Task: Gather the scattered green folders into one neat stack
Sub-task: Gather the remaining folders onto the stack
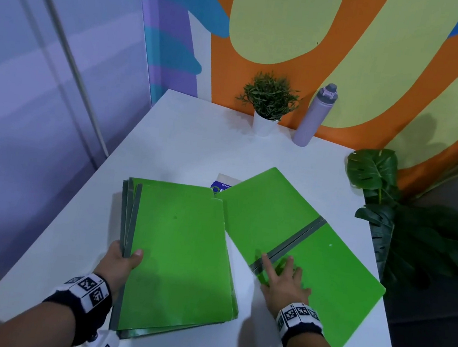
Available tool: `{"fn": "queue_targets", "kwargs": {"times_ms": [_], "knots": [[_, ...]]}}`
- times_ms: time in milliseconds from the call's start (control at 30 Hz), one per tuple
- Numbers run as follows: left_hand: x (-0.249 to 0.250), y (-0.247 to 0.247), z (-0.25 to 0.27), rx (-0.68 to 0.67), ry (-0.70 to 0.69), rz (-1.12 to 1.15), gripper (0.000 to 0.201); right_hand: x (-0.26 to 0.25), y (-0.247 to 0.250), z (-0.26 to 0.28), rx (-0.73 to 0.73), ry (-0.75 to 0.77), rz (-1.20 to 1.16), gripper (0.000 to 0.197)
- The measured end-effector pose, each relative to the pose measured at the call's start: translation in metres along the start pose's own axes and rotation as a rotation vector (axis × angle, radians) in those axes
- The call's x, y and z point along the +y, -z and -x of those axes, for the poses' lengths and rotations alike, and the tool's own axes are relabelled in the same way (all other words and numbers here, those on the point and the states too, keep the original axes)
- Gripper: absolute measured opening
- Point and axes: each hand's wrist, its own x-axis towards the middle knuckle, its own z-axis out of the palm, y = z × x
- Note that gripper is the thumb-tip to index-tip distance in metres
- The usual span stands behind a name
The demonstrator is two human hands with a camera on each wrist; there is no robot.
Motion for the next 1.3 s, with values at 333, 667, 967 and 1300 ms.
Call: {"fn": "queue_targets", "kwargs": {"times_ms": [333,667,967,1300], "knots": [[0.004,0.004,0.001,0.038,0.010,0.050,0.045,-0.017,0.005,-0.008,-0.094,-0.014,0.033,0.075],[-0.008,0.003,-0.019,-0.033,0.178,0.173,0.045,-0.022,0.106,0.003,0.747,0.025,-0.504,0.070],[0.003,-0.021,-0.019,-0.224,0.333,0.466,0.092,-0.093,0.050,0.045,0.366,0.861,-0.047,0.074],[0.002,-0.031,-0.003,-0.047,0.090,0.099,0.047,-0.079,-0.002,0.044,0.173,0.754,-0.347,0.052]]}}
